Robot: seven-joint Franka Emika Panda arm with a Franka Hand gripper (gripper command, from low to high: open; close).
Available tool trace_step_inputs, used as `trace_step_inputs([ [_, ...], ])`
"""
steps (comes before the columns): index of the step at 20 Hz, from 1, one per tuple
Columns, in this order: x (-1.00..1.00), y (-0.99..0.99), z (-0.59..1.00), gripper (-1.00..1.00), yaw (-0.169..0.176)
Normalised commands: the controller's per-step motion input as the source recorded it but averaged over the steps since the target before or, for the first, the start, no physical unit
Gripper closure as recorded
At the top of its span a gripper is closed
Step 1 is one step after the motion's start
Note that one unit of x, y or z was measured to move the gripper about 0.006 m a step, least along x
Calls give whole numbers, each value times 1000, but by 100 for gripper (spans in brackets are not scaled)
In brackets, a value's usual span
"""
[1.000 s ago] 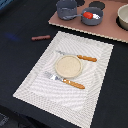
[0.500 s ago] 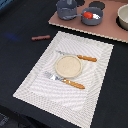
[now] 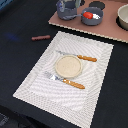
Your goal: Place the fish, sausage, and tomato into the frying pan.
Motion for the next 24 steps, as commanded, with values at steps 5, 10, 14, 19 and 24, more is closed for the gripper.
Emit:
trace_step_inputs([
  [5,-631,-534,-131,-100,0],
  [10,-607,-504,-229,-100,0],
  [14,-615,-506,-241,-100,0],
  [19,-590,-507,-209,-100,0],
  [24,-459,-447,-175,-100,31],
])
